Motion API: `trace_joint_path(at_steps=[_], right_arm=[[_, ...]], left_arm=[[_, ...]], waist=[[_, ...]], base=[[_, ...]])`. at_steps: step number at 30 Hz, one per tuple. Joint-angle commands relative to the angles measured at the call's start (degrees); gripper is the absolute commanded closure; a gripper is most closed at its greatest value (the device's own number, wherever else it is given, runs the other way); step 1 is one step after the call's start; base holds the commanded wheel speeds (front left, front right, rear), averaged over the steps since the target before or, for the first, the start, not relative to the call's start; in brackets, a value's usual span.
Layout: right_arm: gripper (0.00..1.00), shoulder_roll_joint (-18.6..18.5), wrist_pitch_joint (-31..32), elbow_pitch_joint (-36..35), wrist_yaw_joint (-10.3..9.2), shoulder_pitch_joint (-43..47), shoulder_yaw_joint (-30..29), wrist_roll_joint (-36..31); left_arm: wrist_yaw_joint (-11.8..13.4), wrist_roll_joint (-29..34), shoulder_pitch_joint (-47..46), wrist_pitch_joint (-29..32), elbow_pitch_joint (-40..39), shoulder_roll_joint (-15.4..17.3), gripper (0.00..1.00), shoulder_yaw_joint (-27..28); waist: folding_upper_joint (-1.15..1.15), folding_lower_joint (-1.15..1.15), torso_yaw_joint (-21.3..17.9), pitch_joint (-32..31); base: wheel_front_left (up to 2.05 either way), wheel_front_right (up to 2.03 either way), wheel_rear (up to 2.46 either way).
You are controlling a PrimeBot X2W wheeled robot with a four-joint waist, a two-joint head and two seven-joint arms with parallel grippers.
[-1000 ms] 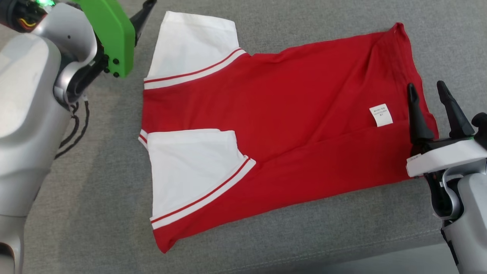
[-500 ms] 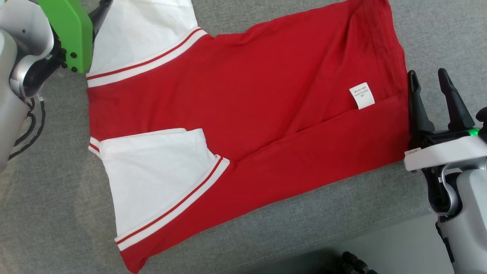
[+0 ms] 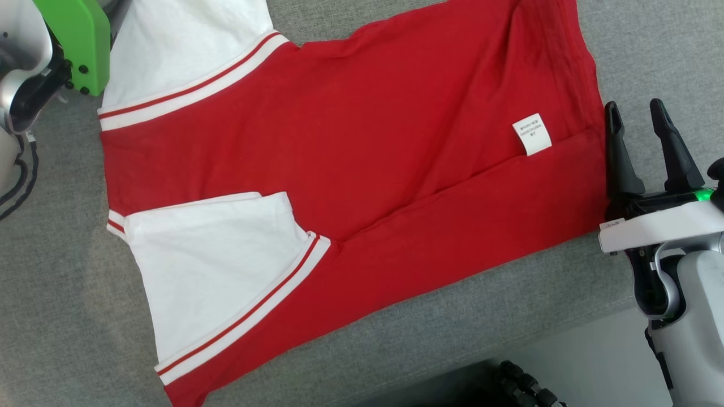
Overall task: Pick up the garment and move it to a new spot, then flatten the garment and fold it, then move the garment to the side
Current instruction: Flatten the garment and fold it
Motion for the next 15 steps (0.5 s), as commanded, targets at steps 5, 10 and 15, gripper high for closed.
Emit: trace_joint_path(at_steps=[5, 10, 15], right_arm=[[0.0, 0.01, -0.16, 0.04, -0.07, -0.83, 0.31, 0.07], [0.0, -0.7, -0.16, 0.22, -0.07, -1.2, 0.18, 0.25], [0.0, -1.32, -0.16, 1.07, -0.07, -2.61, 1.01, 1.22]], left_arm=[[-0.13, -1.55, -1.07, -0.13, 0.36, -0.84, 0.56, -2.34], [-0.14, -4.11, -0.79, 2.67, -0.86, 0.06, 1.0, -5.76], [-0.14, -5.55, -0.62, -2.04, -3.05, 0.4, 1.0, -6.94]], waist=[[0.0, 0.0, -0.26, 0.35], [0.0, 0.0, -0.08, -0.01], [0.0, 0.0, 0.97, -2.13]], base=[[0.0, 0.0, 0.0], [0.0, 0.0, 0.0], [0.0, 0.0, 0.0]])
